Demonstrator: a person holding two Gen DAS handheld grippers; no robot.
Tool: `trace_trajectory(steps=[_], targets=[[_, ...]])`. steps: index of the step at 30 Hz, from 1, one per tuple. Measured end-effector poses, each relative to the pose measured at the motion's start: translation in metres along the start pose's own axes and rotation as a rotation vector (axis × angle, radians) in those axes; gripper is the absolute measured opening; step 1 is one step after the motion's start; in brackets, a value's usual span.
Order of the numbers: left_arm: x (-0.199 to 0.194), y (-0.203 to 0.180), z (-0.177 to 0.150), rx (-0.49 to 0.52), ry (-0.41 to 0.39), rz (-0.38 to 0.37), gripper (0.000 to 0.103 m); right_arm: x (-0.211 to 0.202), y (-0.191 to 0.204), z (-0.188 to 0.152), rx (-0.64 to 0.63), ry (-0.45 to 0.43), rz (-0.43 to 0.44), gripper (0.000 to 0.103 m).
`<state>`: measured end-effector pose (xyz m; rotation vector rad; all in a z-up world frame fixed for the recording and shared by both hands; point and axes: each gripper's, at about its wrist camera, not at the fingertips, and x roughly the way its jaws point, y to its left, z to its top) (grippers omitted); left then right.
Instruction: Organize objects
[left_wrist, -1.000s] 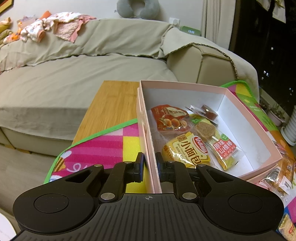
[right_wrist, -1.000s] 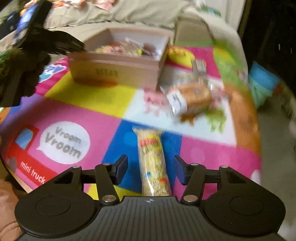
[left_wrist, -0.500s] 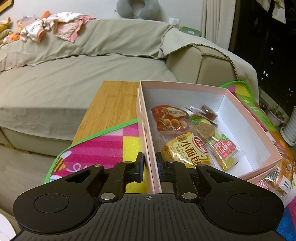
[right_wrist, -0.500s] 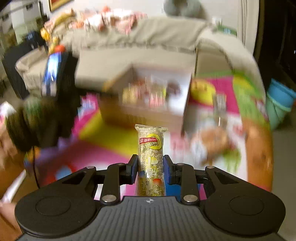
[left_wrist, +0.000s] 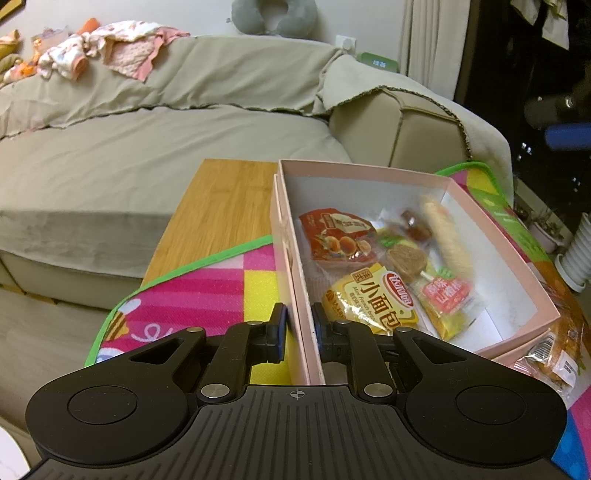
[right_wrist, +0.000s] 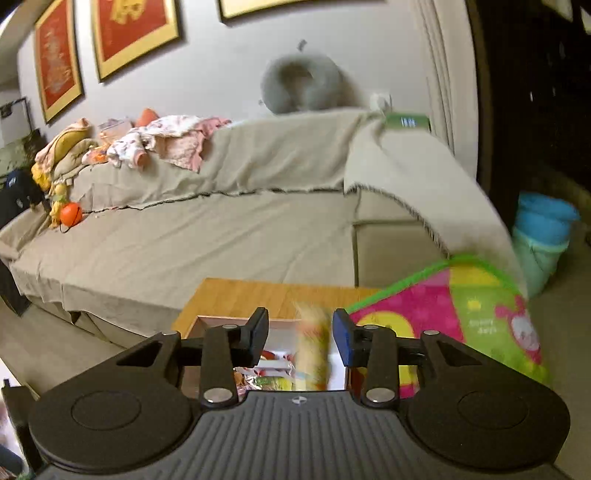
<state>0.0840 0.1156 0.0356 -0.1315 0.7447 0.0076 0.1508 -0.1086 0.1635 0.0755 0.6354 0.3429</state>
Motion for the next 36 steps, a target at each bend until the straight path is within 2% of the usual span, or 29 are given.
trace_trajectory(steps=[3, 6, 10, 13, 17, 19, 22, 26, 32, 36], targets=[[0.0, 0.0, 0.0, 0.0, -0.002, 0.0, 0.017, 0.002, -0.018, -0.013, 0.006, -0.008, -0.041, 0.06], [-0.001, 0.0, -0.001, -0.008, -0.005, 0.001, 0.017, 0.001, -0.035, -0.037, -0.028, -0.004, -0.12, 0.071], [-0.001, -0.002, -0.001, -0.012, -0.008, 0.011, 0.016, 0.003, -0.062, -0.08, 0.0, 0.055, -0.216, 0.072], [-0.001, -0.003, -0.001, -0.004, -0.006, 0.016, 0.016, 0.004, -0.072, -0.106, 0.03, 0.089, -0.225, 0.072], [-0.001, -0.004, -0.001, 0.003, -0.006, 0.023, 0.015, 0.001, -0.077, -0.133, 0.091, 0.099, -0.199, 0.081], [-0.001, -0.003, -0.001, -0.002, -0.012, 0.02, 0.016, 0.0, -0.079, -0.143, 0.14, 0.108, -0.186, 0.083], [-0.001, -0.002, -0.002, -0.002, -0.013, 0.021, 0.016, 0.002, -0.077, -0.15, 0.178, 0.103, -0.225, 0.084], [-0.001, -0.002, -0.001, 0.0, -0.014, 0.021, 0.016, 0.013, -0.071, -0.148, 0.133, 0.125, -0.242, 0.084], [-0.001, -0.002, -0.002, 0.003, -0.012, 0.018, 0.016, 0.03, -0.066, -0.151, 0.041, 0.17, -0.272, 0.077], [-0.001, -0.002, -0.003, 0.003, -0.013, 0.018, 0.016, 0.025, -0.06, -0.155, -0.006, 0.176, -0.238, 0.076]])
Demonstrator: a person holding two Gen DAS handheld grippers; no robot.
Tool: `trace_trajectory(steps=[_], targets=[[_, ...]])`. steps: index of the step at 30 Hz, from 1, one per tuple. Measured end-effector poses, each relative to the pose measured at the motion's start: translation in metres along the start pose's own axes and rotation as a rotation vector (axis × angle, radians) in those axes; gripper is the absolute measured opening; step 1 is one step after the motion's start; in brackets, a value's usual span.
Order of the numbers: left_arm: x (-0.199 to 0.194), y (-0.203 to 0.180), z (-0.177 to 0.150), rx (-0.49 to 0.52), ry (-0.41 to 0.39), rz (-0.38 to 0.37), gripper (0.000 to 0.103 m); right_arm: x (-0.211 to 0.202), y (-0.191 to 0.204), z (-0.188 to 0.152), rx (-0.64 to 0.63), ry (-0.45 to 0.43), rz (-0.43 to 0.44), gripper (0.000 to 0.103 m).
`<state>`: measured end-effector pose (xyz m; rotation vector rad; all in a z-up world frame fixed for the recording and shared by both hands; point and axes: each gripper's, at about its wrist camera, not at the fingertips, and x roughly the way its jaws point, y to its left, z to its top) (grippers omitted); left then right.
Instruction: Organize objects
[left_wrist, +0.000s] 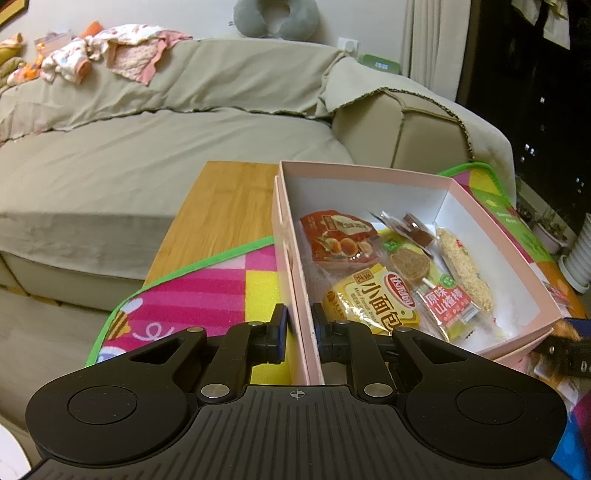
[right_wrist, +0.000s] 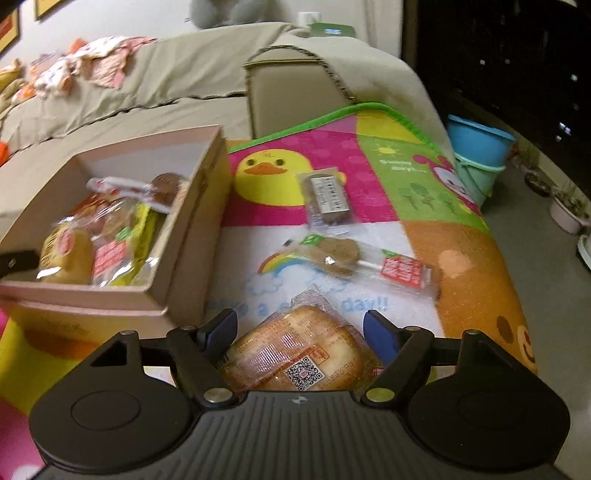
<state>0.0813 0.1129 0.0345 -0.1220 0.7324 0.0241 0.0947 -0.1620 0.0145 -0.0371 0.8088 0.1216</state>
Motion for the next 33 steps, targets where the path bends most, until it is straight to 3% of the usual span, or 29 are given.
trace_trajectory(steps=[11, 21, 33], targets=[[0.0, 0.0, 0.0, -0.001, 0.0, 0.0, 0.016, -0.034, 0.009, -0.03, -0.136, 0.027, 0.077, 0.075], [0.001, 0.0, 0.001, 0.003, 0.001, -0.001, 0.016, -0.058, 0.026, -0.052, -0.159, 0.059, 0.152, 0.076], [0.0, -0.001, -0.001, 0.009, 0.007, -0.001, 0.016, -0.061, 0.034, -0.053, -0.157, 0.085, 0.131, 0.078]])
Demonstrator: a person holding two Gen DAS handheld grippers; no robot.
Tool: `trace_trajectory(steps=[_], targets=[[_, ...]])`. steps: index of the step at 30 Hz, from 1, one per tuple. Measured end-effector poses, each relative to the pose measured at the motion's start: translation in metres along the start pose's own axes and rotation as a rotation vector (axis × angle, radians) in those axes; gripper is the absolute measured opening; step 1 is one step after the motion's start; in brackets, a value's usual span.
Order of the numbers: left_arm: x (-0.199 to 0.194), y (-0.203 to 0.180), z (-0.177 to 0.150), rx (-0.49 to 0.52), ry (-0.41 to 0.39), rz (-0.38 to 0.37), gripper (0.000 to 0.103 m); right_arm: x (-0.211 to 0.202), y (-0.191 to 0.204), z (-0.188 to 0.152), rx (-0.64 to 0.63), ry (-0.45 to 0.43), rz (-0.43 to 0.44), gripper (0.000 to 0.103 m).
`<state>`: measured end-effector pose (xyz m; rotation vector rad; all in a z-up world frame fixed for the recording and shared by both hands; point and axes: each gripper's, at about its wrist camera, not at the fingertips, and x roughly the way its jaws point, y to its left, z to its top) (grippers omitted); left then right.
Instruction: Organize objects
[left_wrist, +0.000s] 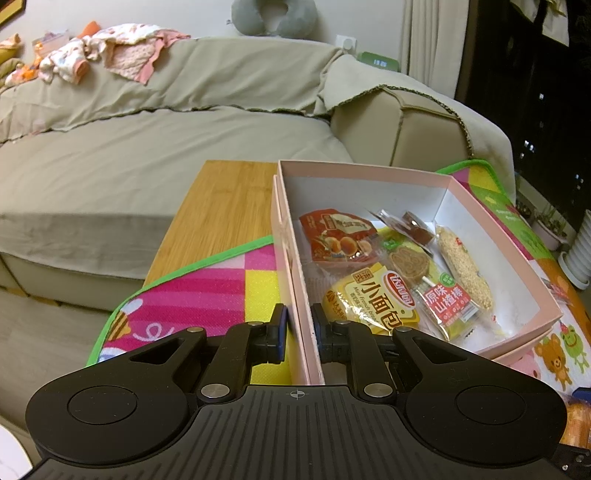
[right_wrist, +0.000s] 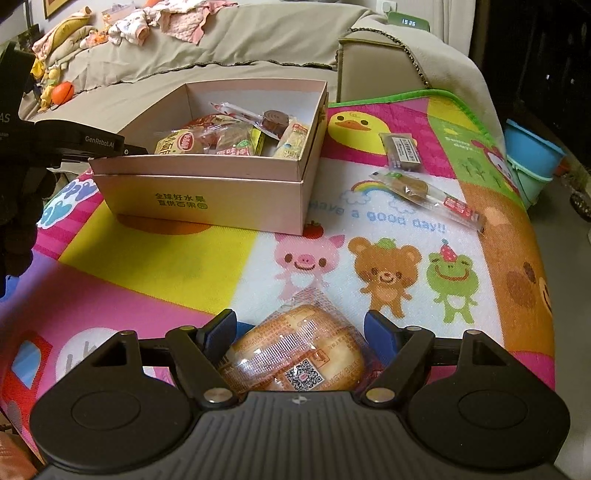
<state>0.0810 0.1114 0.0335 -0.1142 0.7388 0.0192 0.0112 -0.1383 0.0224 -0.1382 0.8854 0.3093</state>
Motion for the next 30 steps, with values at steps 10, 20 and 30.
trace_trajectory(steps=[10, 20, 30], targets=[[0.0, 0.0, 0.0, 0.002, 0.003, -0.001, 0.016, -0.007, -0.01, -0.007, 0.047, 0.032, 0.006, 0.092], [0.0, 0.0, 0.0, 0.004, 0.006, 0.0, 0.016, -0.015, -0.001, -0.016, 0.028, 0.057, 0.028, 0.09], [0.001, -0.003, 0.001, 0.008, 0.014, 0.006, 0.016, -0.014, 0.038, -0.021, -0.177, 0.051, 0.128, 0.075]])
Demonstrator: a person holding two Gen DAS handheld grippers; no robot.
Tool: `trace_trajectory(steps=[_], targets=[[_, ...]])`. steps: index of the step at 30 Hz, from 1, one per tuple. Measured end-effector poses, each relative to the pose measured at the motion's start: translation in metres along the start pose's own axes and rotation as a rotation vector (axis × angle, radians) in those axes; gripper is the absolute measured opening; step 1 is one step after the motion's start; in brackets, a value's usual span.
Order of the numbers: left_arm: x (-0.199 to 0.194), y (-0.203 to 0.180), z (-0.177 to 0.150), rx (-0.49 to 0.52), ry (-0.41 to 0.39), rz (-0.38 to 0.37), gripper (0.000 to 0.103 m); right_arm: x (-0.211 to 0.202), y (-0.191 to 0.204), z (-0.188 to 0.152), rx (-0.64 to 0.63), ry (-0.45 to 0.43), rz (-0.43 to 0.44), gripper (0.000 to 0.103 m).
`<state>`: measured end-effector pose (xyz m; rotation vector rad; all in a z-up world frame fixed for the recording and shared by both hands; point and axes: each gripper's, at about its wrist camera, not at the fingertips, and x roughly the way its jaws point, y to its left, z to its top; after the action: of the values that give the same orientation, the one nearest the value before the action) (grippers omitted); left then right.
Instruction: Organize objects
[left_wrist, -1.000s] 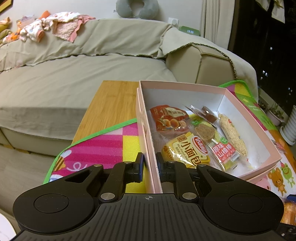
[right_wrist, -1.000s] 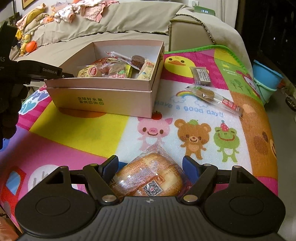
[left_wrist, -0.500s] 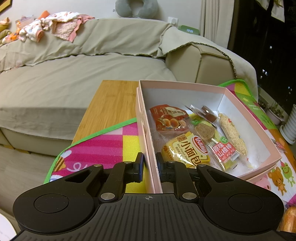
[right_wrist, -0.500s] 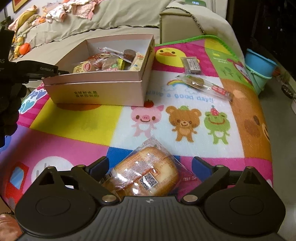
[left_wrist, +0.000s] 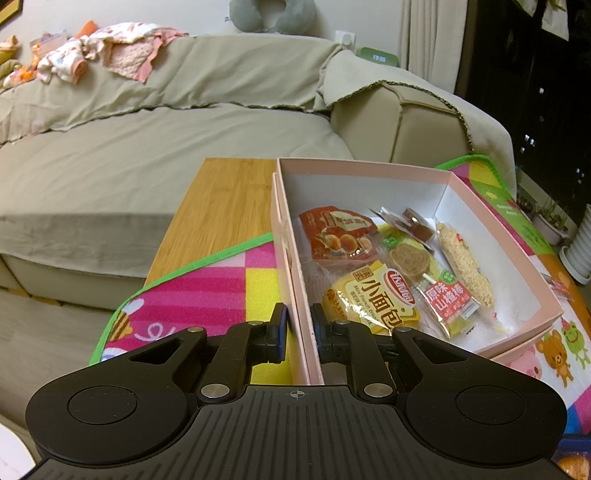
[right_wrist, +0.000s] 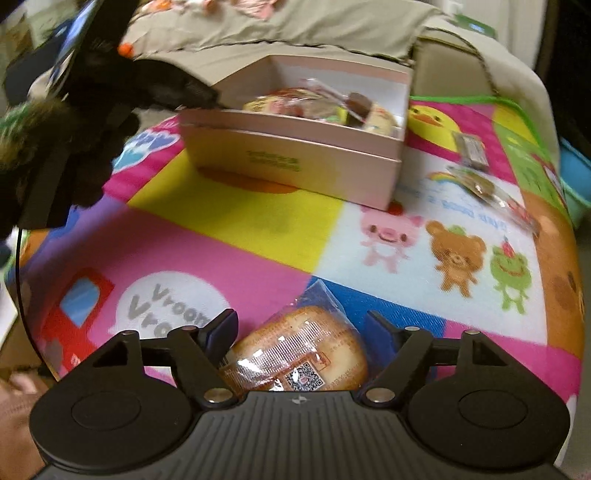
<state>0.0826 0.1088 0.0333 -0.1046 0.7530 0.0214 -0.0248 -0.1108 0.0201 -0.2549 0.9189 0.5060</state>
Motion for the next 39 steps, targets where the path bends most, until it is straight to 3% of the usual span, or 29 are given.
trace_trajectory(steps=[32, 39], targets=[[-0.007, -0.001, -0.001, 0.013, 0.004, 0.022, 0.015, -0.005, -0.014, -0.005, -0.11, -0.003, 0.055, 0.077], [-0.007, 0.0, 0.0, 0.017, 0.003, 0.015, 0.015, -0.012, -0.011, -0.005, -0.062, -0.01, 0.023, 0.06]])
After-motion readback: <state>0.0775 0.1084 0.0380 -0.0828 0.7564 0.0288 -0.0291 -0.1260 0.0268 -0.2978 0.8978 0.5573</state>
